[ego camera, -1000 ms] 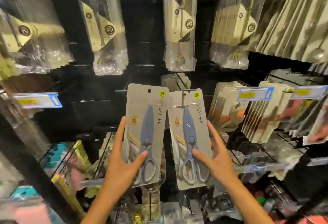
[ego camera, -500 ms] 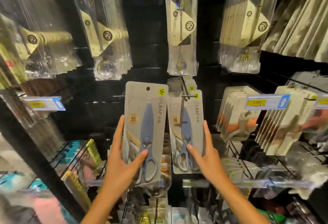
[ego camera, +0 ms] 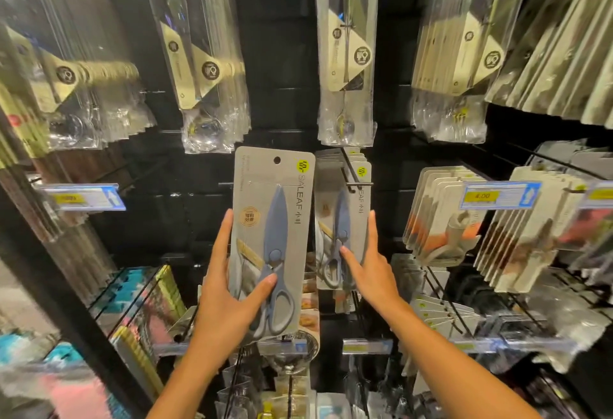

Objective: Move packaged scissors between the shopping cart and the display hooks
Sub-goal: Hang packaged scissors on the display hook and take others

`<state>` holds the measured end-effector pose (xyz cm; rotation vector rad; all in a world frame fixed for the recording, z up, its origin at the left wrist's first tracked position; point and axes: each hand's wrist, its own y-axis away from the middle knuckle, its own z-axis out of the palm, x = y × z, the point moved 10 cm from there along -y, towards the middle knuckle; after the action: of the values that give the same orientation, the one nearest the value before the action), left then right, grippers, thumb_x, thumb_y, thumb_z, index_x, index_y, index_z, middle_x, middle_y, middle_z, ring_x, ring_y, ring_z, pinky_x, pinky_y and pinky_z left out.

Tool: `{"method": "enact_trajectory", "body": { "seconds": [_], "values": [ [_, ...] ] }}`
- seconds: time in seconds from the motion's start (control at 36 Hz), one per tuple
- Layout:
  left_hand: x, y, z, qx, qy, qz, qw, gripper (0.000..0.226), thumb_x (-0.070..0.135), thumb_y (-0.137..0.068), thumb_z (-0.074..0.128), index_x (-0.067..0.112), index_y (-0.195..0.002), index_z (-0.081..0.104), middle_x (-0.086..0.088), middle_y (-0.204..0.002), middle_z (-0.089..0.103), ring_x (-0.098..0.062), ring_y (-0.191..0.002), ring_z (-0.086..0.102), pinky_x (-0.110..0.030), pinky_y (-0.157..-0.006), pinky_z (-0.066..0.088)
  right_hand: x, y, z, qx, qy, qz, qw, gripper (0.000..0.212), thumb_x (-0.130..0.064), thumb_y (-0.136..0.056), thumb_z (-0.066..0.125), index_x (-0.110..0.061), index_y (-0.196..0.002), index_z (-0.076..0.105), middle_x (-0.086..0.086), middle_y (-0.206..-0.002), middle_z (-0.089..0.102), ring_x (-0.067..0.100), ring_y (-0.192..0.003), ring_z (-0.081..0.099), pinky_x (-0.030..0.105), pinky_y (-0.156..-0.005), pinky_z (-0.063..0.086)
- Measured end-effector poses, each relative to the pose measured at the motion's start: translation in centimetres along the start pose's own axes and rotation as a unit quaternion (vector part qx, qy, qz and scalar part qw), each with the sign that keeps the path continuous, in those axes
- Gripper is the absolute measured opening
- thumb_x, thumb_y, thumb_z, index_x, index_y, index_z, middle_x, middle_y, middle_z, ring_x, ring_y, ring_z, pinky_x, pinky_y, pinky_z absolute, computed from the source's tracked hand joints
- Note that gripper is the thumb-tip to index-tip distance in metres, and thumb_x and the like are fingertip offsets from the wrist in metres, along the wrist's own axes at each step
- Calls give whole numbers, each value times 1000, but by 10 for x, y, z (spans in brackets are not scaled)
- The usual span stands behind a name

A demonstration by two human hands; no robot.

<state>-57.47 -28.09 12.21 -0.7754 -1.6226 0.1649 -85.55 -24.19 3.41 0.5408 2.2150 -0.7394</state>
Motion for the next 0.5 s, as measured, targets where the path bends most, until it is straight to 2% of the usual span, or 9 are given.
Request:
{"method": "enact_trajectory", "body": {
  "seconds": [0.08,0.14,0.19,0.25,0.31,0.36,0.42,0.5],
  "values": [
    [1,0,0,-4,-4,6,1000,105,12,-82,78,50,-156,14,46,-150,24,14,-139,33,-9,-103,42,-5,4,-5,12,-8,-7,1000,96,-51,-97,56,-55,-147,-26,5,-159,37,33,-125,60,52,-92,56],
    [-1,0,-1,-8,-7,9,1000,106,11,-82,79,52,-155,14,41,-154,24,8,-143,34,-25,-111,44,-5,9,-11,37,-15,-6,999,98,-49,-97,58,-54,-149,-24,1,-164,25,31,-134,52,48,-93,54],
    [-3,2,-1,-11,-8,8,1000,106,11,-83,79,55,-154,14,35,-158,24,-1,-145,35,-42,-114,43,-6,17,-15,59,-39,-18,997,98,-48,-96,60,-53,-150,-21,-3,-166,16,26,-147,36,46,-106,46],
    [-4,3,-1,-16,-11,9,1000,107,12,-83,80,58,-153,14,32,-159,26,-5,-145,37,-48,-113,44,-13,27,-15,52,-86,-35,994,93,-46,-97,59,-56,-150,-16,-11,-166,14,15,-151,24,42,-117,35],
    [-5,4,1,-21,-11,9,1000,107,12,-83,80,60,-151,14,31,-158,27,-3,-144,38,-48,-112,45,-27,37,-12,16,-138,-53,989,86,-44,-99,57,-58,-151,-9,-18,-161,25,5,-145,33,36,-116,36],
    [-8,4,3,-24,-10,7,1000,107,12,-82,81,60,-151,14,30,-158,28,-4,-144,39,-47,-112,45,-48,46,-7,-38,-178,-81,980,78,-43,-100,54,-55,-154,-1,-20,-152,40,2,-133,49,38,-112,43],
    [-11,4,6,-21,-10,6,1000,107,13,-82,81,58,-152,14,30,-159,27,-4,-145,38,-46,-113,45,-66,54,-2,-90,-212,-102,968,74,-40,-100,54,-53,-155,6,-15,-143,52,7,-123,61,43,-105,51],
    [-13,6,12,-18,-2,5,1000,105,16,-81,80,52,-155,15,36,-157,25,3,-144,36,-34,-113,45,-86,61,3,-130,-217,-118,960,77,-28,-101,58,-57,-153,10,-10,-127,67,21,-104,71,48,-95,56]
  ]
}}
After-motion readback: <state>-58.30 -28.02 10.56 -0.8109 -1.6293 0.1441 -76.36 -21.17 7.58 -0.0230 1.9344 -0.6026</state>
